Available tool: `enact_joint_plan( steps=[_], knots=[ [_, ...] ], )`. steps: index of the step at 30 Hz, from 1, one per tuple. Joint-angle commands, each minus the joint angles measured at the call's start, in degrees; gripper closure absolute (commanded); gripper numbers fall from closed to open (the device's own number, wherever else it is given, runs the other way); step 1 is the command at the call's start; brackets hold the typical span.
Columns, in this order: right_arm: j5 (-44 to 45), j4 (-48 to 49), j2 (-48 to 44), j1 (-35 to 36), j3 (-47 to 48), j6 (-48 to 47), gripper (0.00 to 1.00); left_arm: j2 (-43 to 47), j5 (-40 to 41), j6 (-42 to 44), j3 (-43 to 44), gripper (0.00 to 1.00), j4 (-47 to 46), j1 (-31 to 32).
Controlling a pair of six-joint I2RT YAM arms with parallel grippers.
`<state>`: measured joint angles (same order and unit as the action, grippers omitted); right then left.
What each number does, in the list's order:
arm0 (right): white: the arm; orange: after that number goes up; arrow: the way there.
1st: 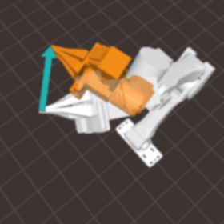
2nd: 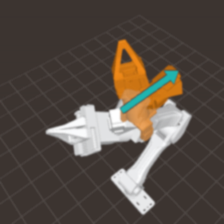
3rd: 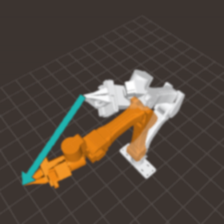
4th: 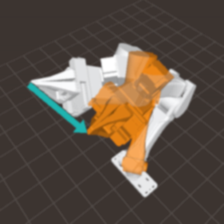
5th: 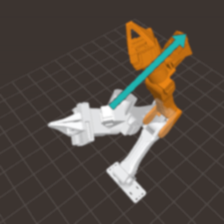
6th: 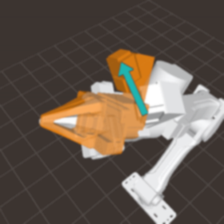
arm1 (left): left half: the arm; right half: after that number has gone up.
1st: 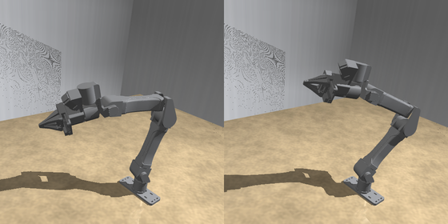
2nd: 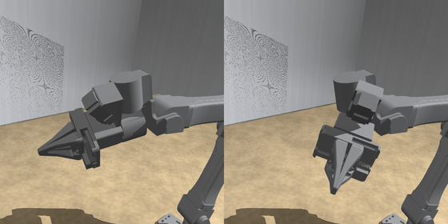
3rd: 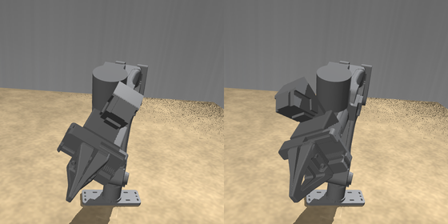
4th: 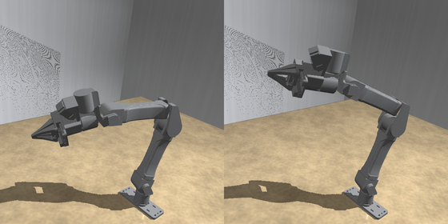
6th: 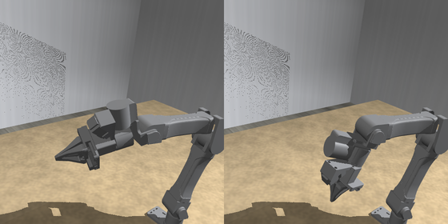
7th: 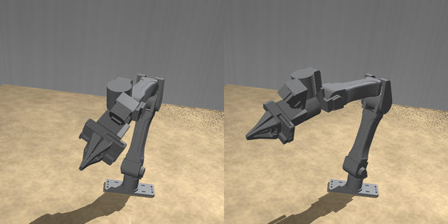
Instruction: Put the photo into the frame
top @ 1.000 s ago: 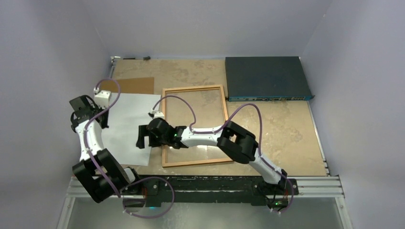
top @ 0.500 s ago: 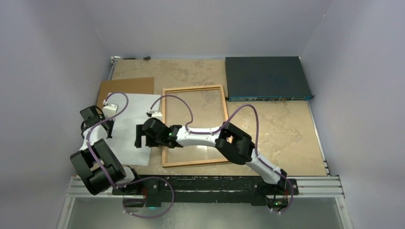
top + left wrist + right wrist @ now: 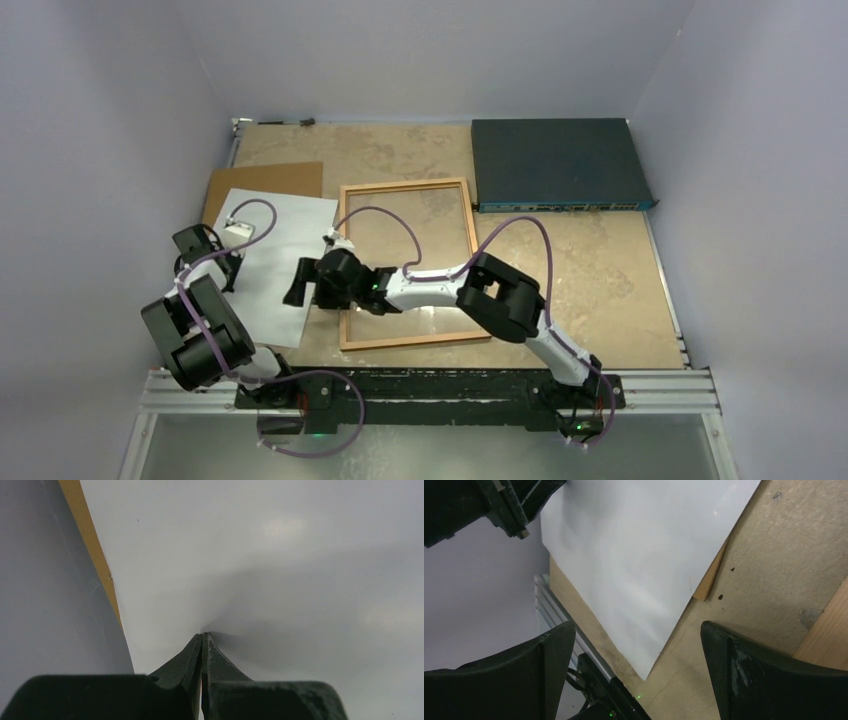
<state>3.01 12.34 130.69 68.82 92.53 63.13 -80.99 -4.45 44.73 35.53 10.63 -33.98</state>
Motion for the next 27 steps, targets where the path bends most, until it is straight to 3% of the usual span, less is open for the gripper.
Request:
enact_joint_plan(
  steps=[1, 6, 12, 17, 27],
  knots=[
    [-2.8, 11.3, -4.0, -1.4, -5.9, 3.4, 0.01, -4.9, -2.7, 2.4, -2.0, 1.0, 4.5, 0.1],
    [-4.8, 17.4, -4.6, -1.7, -7.4, 3.3, 0.01, -5.8, -3.4, 3.1, -1.6, 1.0, 5.5, 0.0],
    [-1.9, -4.3, 0.8, -1.5, 4.5, 1.6, 0.01, -5.5, -5.7, 3.5, -0.4, 1.0, 9.4, 0.1],
    [-0.7, -3.1, -2.8, -0.9, -0.9, 4.4, 0.01, -2.0, -7.5, 5.2, -1.6, 1.0, 13.8, 0.0],
    [-1.1, -7.8, -1.2, 0.4, 1.6, 5.4, 0.01, 3.2, -8.7, 6.0, -3.2, 1.0, 18.6, 0.1]
  ],
)
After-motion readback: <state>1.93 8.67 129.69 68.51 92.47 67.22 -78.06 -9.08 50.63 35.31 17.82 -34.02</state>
